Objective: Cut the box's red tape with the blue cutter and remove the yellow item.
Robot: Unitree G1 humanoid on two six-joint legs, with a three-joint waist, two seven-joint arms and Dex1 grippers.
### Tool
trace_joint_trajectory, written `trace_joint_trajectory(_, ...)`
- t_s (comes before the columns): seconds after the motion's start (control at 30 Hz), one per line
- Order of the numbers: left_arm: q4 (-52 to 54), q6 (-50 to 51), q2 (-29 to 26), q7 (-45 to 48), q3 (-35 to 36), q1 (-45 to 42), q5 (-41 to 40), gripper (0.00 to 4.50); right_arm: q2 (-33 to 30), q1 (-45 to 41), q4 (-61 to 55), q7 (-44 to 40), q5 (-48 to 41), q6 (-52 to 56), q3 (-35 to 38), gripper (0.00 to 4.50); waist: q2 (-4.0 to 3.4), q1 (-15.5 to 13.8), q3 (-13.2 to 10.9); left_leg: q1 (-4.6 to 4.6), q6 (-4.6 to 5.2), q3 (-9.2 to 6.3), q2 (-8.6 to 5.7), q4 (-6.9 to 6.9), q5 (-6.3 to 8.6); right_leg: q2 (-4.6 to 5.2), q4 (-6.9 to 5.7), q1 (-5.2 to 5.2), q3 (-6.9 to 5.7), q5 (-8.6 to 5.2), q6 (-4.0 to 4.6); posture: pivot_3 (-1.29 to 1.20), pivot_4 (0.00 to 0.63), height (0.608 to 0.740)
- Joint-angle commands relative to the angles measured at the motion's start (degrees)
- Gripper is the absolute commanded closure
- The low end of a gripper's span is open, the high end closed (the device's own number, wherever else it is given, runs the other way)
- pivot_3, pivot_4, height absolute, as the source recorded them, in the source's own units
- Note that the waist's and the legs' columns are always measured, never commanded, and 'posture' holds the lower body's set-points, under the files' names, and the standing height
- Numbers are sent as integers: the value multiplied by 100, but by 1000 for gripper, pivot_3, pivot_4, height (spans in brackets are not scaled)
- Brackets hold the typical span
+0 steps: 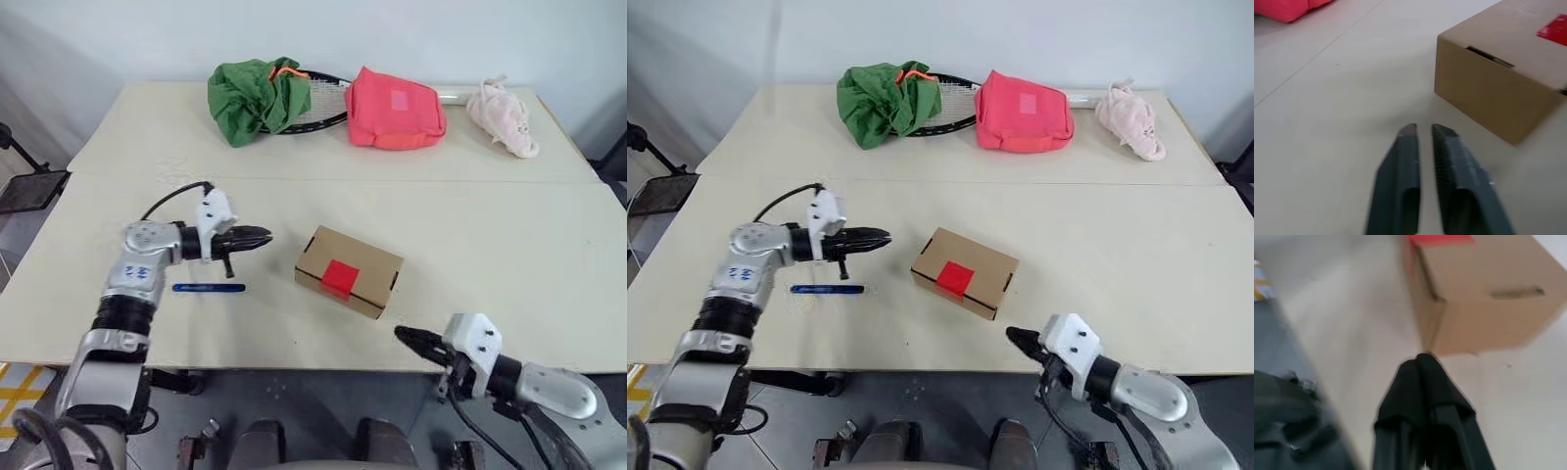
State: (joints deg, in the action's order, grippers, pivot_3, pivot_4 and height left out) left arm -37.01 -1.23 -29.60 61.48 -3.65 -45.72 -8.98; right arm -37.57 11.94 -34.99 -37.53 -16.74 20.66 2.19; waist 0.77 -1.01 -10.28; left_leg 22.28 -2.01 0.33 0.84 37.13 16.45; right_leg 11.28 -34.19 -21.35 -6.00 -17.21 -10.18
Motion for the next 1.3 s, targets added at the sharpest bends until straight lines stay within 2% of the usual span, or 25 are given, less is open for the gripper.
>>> trace_joint_trajectory(0.03,35,10,235,32,-189,-128,110,4482,212,-524,112,419,209,366,-203,4500,0,-6,0,4,0,0,0,0,0,0,1,-3,0,0,0,0,150,740)
trace_joint_trajectory(0.3,1408,1130,438,350,-464,535,-158,4482,515,-1573,351,432,228,553,-489,4500,0,19,0,4,0,7,3,-1,0,0,-2,-8,0,0,0,0,150,740)
trace_joint_trajectory(0.6,3802,2715,-361,821,-275,1855,-943,4482,576,-2810,2363,235,845,-175,-600,4500,0,97,0,3,0,6,6,1,0,1,-12,-9,2,1,1,0,150,740)
trace_joint_trajectory(0.77,4291,3333,-929,1044,151,1839,-1529,4482,150,-2882,2688,91,945,-510,-225,4500,-3,102,-1,5,0,7,6,5,1,1,-11,-11,3,1,1,0,150,740)
trace_joint_trajectory(0.87,4115,4111,-1184,1263,450,1324,-2173,4482,-104,-2585,2272,-217,569,-186,57,4500,-4,70,-2,6,1,6,7,4,1,1,-11,-12,2,1,1,0,150,740)
trace_joint_trajectory(0.97,3381,4252,-1177,1170,570,561,-2219,4482,-352,-2039,1302,-665,-160,773,92,4500,-4,34,-2,5,1,5,6,4,1,1,-13,-11,2,1,1,0,150,740)
trace_joint_trajectory(1.07,2448,3557,-965,962,222,-14,-1567,4482,-603,-1612,428,-879,-612,1604,-126,4500,-4,-4,-2,3,1,8,6,4,1,0,-14,-10,2,1,1,0,150,740)
trace_joint_trajectory(1.13,1794,2916,-729,669,-251,-279,-872,4482,-487,-1608,22,-643,-786,2123,-313,4500,-4,-1,-2,1,3,17,6,6,2,1,-11,-9,3,1,1,0,150,740)
trace_joint_trajectory(1.23,1088,2554,-336,291,-584,-512,-349,4482,-228,-1771,-156,-258,-774,2482,-510,4500,-2,-22,-3,2,4,19,6,11,3,0,-11,-10,4,3,4,0,150,740)
trace_joint_trajectory(1.3,918,2311,-213,368,-873,-480,-71,4482,-67,-1943,-102,-3,-629,2596,-671,4500,8,-18,-9,5,4,20,6,11,3,1,-10,-13,5,3,4,0,150,740)
